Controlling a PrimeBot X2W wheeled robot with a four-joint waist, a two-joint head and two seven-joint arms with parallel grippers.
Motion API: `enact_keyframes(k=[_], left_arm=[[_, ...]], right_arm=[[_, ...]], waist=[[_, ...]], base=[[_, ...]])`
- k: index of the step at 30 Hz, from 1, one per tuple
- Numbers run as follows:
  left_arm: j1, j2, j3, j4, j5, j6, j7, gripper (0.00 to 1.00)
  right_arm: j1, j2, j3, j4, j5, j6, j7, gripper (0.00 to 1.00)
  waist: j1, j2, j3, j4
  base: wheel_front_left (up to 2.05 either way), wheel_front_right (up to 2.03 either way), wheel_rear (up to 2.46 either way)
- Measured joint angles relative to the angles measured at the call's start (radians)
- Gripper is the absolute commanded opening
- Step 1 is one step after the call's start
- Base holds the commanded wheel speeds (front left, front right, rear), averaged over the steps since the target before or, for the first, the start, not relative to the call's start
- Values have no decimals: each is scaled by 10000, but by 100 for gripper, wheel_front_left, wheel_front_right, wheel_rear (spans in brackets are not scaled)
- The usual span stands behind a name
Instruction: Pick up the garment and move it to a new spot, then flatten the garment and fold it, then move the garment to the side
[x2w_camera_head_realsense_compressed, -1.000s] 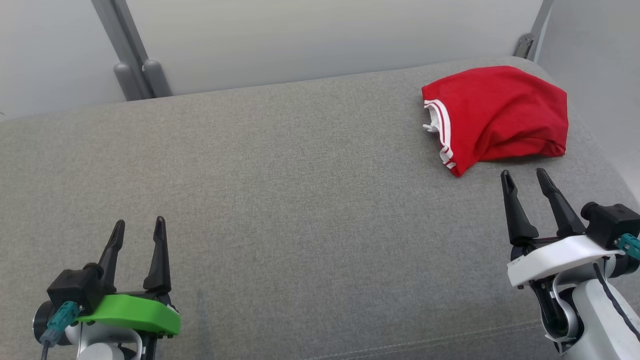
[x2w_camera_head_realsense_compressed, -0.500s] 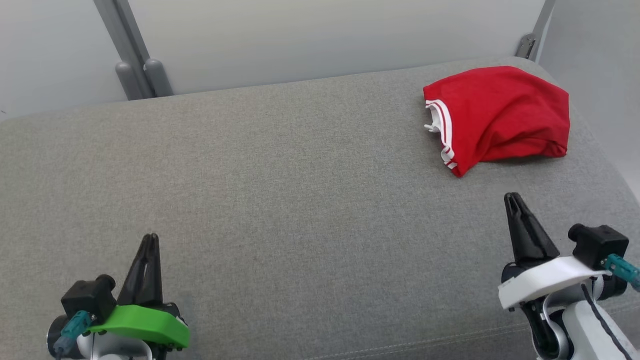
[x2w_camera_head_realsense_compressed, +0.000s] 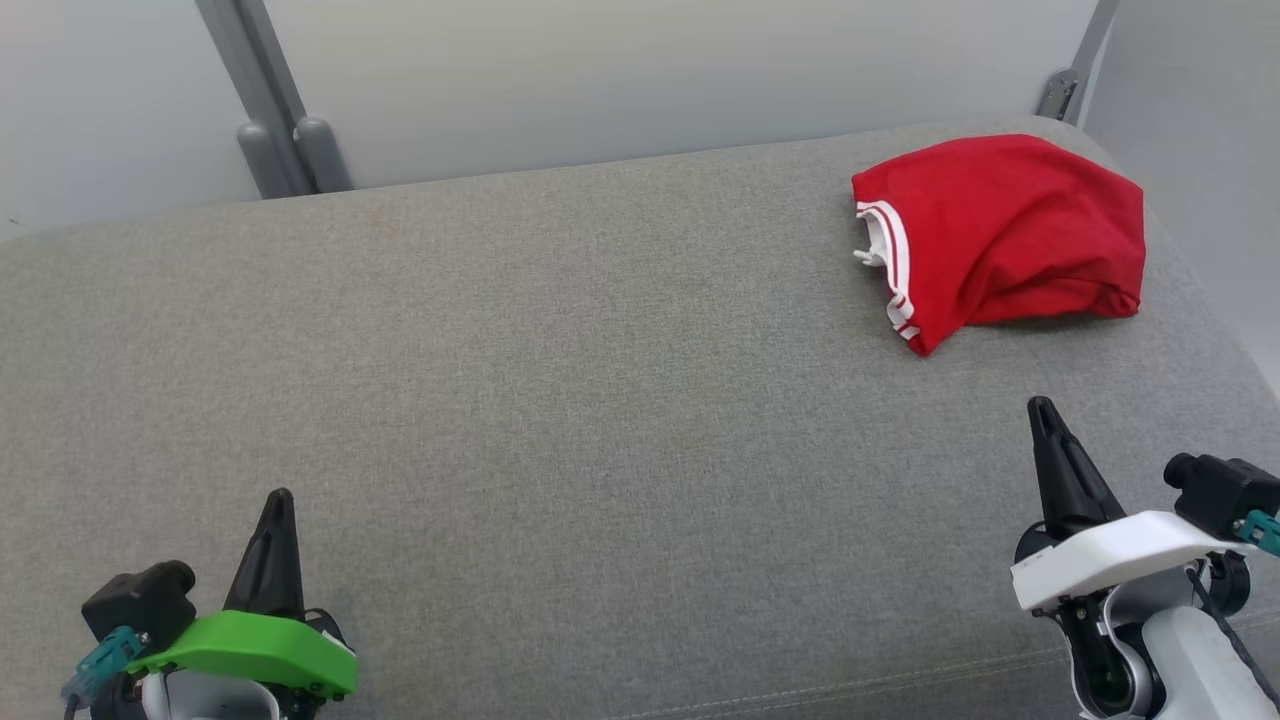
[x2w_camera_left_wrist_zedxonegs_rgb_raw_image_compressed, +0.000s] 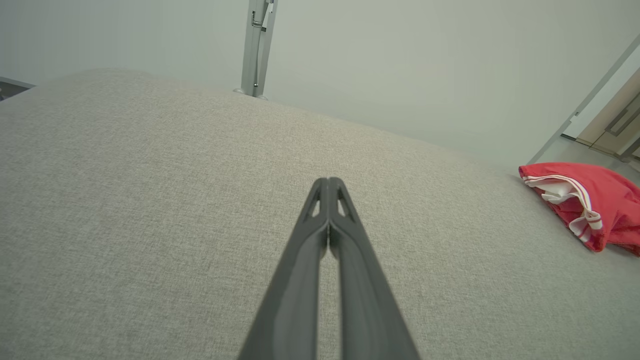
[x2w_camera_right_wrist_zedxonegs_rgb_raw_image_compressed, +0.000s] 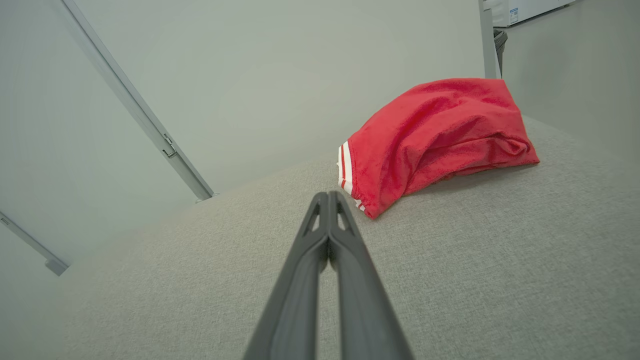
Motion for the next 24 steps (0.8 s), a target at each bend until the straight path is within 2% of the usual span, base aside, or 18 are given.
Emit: enact_keyframes(k=[24], left_arm=[[-128,-13,297,148,-2736,-2,915,0]], right_arm=[[-28,330,-742,176,2608,163,880,0]], waist=[[0,0,-19,139]], base=[[0,0,0]])
